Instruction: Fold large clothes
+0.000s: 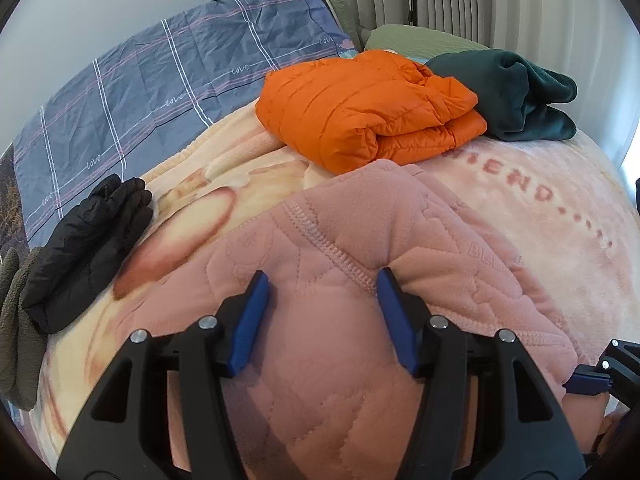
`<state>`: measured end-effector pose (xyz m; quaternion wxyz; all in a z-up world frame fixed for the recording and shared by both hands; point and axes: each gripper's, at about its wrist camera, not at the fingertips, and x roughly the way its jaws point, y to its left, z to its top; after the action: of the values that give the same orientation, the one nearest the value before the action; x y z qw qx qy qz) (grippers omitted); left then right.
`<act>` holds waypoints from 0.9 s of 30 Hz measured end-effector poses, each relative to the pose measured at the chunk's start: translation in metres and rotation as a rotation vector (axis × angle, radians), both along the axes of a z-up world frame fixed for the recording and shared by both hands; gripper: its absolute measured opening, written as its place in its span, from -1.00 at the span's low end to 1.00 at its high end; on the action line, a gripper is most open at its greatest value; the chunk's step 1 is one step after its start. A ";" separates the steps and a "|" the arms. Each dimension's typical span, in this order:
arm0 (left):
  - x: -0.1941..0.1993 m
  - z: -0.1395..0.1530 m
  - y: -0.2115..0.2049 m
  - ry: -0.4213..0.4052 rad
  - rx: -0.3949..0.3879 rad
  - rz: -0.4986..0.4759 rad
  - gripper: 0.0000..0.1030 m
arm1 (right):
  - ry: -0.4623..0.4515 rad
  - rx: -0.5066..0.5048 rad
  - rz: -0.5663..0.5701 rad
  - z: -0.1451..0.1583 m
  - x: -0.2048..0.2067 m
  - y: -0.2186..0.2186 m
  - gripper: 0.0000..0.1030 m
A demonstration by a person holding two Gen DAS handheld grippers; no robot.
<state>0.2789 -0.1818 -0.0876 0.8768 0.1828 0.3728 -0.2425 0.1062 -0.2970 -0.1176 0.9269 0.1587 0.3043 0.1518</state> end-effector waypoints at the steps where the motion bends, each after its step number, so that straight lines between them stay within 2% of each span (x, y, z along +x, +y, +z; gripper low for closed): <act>1: -0.001 0.000 0.000 -0.004 0.001 0.001 0.14 | 0.000 -0.004 -0.002 0.000 0.000 0.000 -0.01; 5: -0.002 0.000 0.000 -0.015 0.007 0.006 0.15 | -0.004 0.003 -0.004 0.005 -0.005 -0.003 -0.02; 7: -0.003 0.001 0.000 -0.024 0.009 0.016 0.15 | -0.031 0.086 -0.025 0.016 -0.019 -0.021 -0.05; 10: -0.003 0.001 0.003 -0.030 0.000 0.022 0.15 | -0.037 0.185 -0.120 0.023 -0.034 -0.056 -0.03; 12: -0.002 0.001 0.004 -0.024 -0.008 0.021 0.15 | 0.032 0.307 -0.128 0.015 -0.033 -0.083 -0.02; 13: -0.001 0.001 0.004 -0.020 -0.009 0.020 0.15 | 0.098 0.398 -0.107 0.003 -0.028 -0.094 0.06; 16: -0.001 0.001 0.004 -0.019 -0.011 0.020 0.15 | 0.232 0.542 -0.081 -0.026 -0.017 -0.103 0.22; 19: -0.001 0.001 0.004 -0.020 -0.009 0.020 0.15 | 0.297 0.588 -0.026 -0.041 -0.009 -0.094 0.43; 21: -0.001 0.001 0.004 -0.019 -0.008 0.019 0.15 | 0.303 0.578 -0.011 -0.042 -0.008 -0.086 0.58; 27: 0.000 0.002 0.004 -0.016 -0.019 0.019 0.15 | 0.367 0.578 -0.021 -0.038 -0.012 -0.078 0.66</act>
<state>0.2793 -0.1779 -0.0860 0.8838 0.1729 0.3650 -0.2361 0.0939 -0.3745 -0.1555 0.7750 0.4424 0.4089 0.1911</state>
